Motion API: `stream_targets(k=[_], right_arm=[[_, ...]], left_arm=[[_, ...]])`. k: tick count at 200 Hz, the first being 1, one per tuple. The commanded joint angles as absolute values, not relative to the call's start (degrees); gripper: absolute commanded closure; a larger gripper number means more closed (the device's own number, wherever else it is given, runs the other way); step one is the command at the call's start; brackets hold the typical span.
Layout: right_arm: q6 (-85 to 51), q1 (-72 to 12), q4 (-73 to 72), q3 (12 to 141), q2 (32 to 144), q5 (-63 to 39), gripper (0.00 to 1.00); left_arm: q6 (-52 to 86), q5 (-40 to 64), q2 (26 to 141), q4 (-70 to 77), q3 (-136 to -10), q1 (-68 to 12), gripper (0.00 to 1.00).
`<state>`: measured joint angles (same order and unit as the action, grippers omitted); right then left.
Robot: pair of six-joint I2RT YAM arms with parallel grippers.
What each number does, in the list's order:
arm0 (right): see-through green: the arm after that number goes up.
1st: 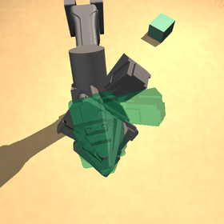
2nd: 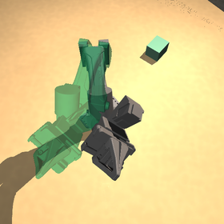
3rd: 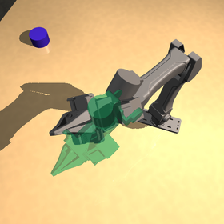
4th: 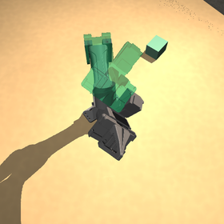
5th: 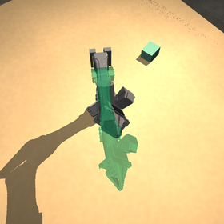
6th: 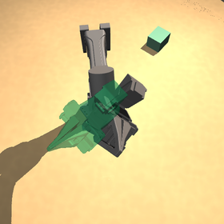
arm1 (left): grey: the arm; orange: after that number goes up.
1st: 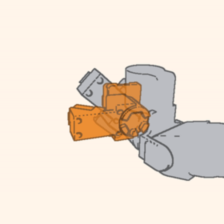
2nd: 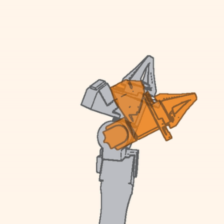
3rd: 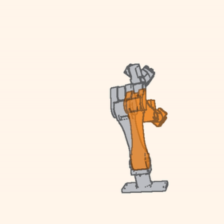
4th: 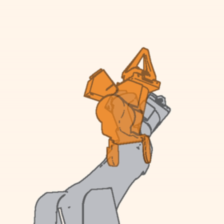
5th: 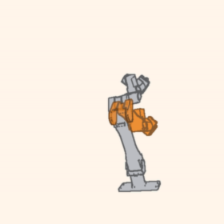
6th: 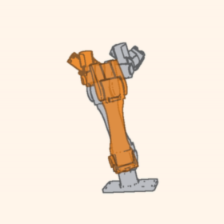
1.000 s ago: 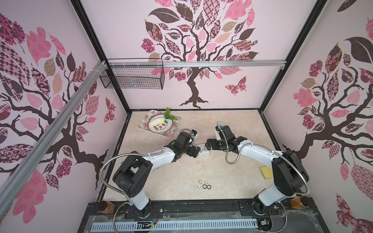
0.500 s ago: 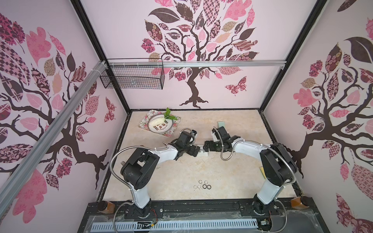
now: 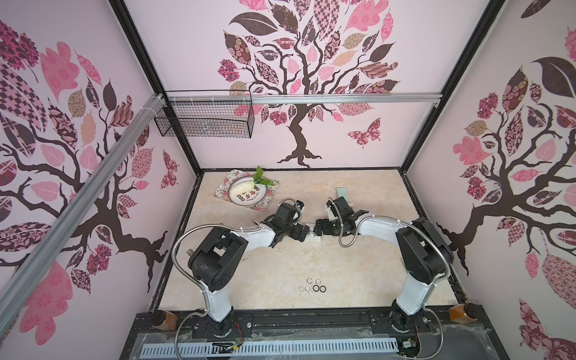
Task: Take the rings out of the lift-off lid box
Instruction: Close the lid on the jewelry box, then pick up the jewelry box from the center of the board.
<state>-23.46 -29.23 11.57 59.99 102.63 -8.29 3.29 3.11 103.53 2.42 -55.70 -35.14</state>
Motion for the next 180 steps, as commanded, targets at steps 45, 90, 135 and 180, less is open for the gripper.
stream_targets(k=[45,90,135,180], right_arm=[[-22.51,-33.36,21.27,67.15,97.77,-1.5,0.0],[-28.88,-37.44,21.99,68.99,100.96,4.0,0.0],[-32.52,-38.92,22.31,71.42,107.84,6.32,0.0],[-33.96,-39.98,21.78,74.24,112.11,6.59,0.0]], left_arm=[[4.0,3.15,84.27,-2.19,-49.57,-34.28,0.02],[5.8,-0.28,68.12,-10.66,-41.48,-35.64,0.02],[8.15,-2.57,58.96,-13.06,-35.78,-36.13,0.02],[8.23,-2.2,58.39,-11.69,-33.96,-36.21,0.02]])
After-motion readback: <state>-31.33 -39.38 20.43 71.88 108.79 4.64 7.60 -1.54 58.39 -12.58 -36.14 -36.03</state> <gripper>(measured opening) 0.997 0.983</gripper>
